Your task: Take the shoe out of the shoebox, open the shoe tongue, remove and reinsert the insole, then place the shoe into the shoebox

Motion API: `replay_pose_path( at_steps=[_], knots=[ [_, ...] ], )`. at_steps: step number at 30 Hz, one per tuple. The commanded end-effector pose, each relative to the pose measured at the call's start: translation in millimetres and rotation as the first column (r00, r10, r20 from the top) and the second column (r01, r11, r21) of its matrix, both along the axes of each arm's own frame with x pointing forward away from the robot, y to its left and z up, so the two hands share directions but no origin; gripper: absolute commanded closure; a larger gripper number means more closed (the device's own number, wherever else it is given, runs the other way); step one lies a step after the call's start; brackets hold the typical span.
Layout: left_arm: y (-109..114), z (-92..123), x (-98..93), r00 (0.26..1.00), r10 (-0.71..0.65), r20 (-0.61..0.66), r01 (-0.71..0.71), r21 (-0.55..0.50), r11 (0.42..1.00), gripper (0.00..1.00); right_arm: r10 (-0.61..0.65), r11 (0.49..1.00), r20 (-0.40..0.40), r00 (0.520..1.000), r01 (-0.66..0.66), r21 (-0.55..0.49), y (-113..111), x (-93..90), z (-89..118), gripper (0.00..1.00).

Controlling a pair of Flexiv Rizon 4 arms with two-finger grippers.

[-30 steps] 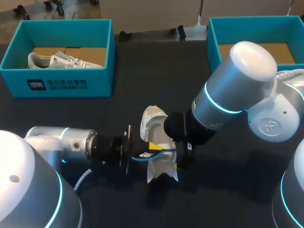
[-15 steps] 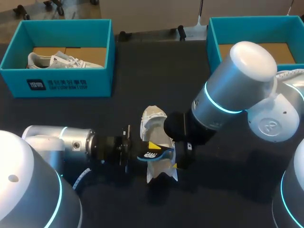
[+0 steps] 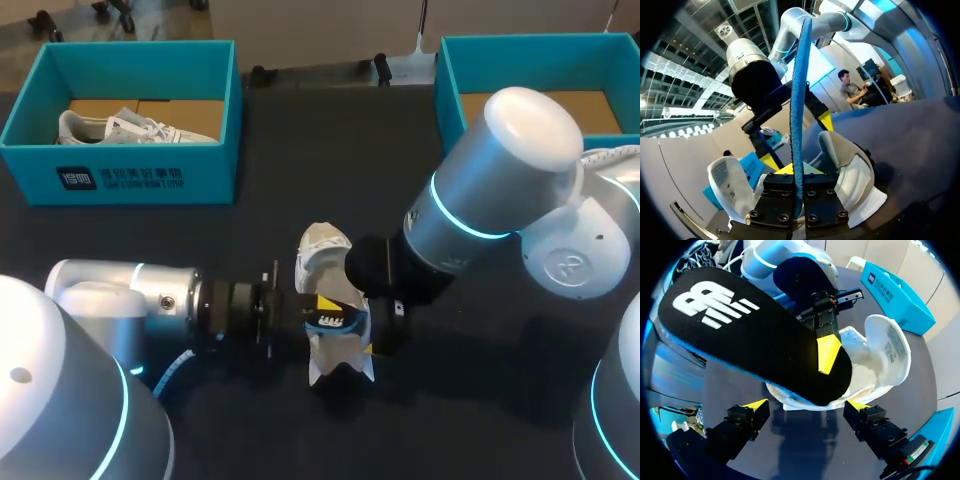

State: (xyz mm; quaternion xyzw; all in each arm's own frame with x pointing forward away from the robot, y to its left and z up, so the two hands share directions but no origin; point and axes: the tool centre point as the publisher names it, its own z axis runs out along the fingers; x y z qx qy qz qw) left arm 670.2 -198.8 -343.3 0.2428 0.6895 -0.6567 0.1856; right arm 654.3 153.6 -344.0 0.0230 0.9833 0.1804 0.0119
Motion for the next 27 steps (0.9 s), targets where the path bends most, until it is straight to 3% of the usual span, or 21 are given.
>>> replay_pose_path(
  at_steps=[1, 2, 3, 4, 10, 17, 23, 24, 25, 27],
  knots=[
    [0, 6, -4.0, 1.000, 0.008, 0.002, -0.008, 0.003, 1.000, 1.00, -0.003, 1.000, 0.004, 1.000, 0.003, -0.001, 1, -1.5, -1, 0.00],
    [1, 8, -4.9, 1.000, 0.007, 0.003, -0.007, 0.001, 1.000, 1.00, -0.003, 1.000, 0.004, 1.000, 0.003, -0.001, 1, -1.5, -1, 0.00],
    [1, 11, -7.0, 1.000, 0.002, 0.008, -0.002, -0.006, 1.000, 0.89, -0.003, 1.000, 0.004, 1.000, 0.003, -0.001, 1, -1.5, -1, 0.00],
    [2, 14, -8.5, 1.000, -0.002, 0.011, 0.002, -0.009, 1.000, 0.73, -0.003, 1.000, 0.004, 1.000, 0.003, -0.001, 1, -1.5, -1, 0.00],
    [4, 28, -15.1, 0.999, -0.013, 0.037, 0.014, -0.022, 1.000, 0.65, -0.003, 1.000, 0.004, 1.000, 0.003, -0.001, 1, -1.5, -1, 0.00],
    [2, 38, -24.0, 0.997, -0.038, 0.067, 0.040, -0.028, 0.999, 0.68, -0.003, 1.000, 0.004, 1.000, 0.003, -0.001, 1, -1.5, -1, 0.00],
    [-5, 38, -28.1, 0.994, -0.071, 0.085, 0.069, 0.025, 0.997, 0.72, -0.003, 1.000, 0.004, 1.000, 0.003, -0.001, 1, -1.5, -1, 0.00],
    [-6, 37, -28.0, 0.993, -0.075, 0.086, 0.073, 0.036, 0.997, 0.78, -0.003, 1.000, 0.004, 1.000, 0.003, -0.001, 1, -1.5, -1, 0.00],
    [-6, 35, -28.1, 0.993, -0.075, 0.095, 0.071, 0.048, 0.996, 0.98, -0.003, 1.000, 0.004, 1.000, 0.003, -0.001, 1, -1.5, -1, 0.00],
    [-7, 31, -27.5, 0.992, -0.075, 0.106, 0.069, 0.058, 0.996, 1.00, -0.003, 1.000, 0.004, 1.000, 0.003, -0.001, 1, -1.5, -1, 0.00]
  ],
)
